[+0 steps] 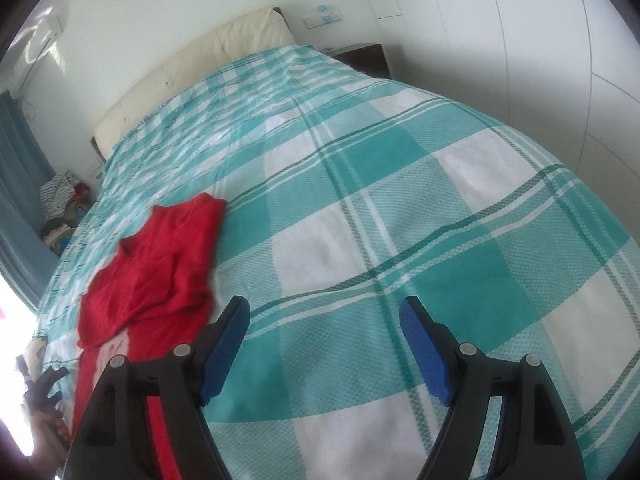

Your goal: Fold small clothes

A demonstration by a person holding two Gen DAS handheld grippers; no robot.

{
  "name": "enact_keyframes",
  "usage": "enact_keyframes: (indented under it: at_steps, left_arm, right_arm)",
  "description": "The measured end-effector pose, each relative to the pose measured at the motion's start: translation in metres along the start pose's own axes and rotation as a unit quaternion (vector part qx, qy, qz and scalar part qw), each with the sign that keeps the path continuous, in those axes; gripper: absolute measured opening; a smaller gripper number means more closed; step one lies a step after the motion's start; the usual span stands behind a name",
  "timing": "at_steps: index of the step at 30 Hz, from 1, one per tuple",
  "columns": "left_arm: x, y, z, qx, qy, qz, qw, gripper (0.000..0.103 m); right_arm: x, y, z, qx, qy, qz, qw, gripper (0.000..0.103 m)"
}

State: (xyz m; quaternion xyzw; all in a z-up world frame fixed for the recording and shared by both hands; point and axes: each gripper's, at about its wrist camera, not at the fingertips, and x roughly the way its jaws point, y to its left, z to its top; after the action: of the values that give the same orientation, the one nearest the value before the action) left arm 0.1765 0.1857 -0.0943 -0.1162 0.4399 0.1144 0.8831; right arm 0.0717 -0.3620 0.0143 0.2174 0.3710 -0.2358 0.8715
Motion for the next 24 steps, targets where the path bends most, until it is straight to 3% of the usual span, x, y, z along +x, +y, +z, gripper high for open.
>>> enact_keyframes:
  at_steps: [3, 6, 11, 24]
  left_arm:
    - [0.001, -0.004, 0.000, 0.011, 0.000, 0.014, 0.9998, 0.103]
    - [0.000, -0.004, 0.000, 0.011, -0.001, 0.015, 0.9998, 0.103]
    - [0.001, -0.002, 0.000, 0.010, -0.001, 0.013, 0.9999, 0.103]
    - [0.001, -0.003, 0.000, 0.014, -0.001, 0.018, 0.9998, 0.103]
  right_arm:
    - [0.019, -0.001, -0.005, -0.031, 0.005, -0.058, 0.998, 0.077]
    - [0.038, -0.001, -0.012, -0.059, 0.022, -0.083, 0.995, 0.078]
    - [0.052, 0.007, -0.021, -0.094, 0.030, -0.089, 0.991, 0.101]
    - [0.056, 0.015, -0.026, -0.110, 0.032, -0.108, 0.988, 0.103]
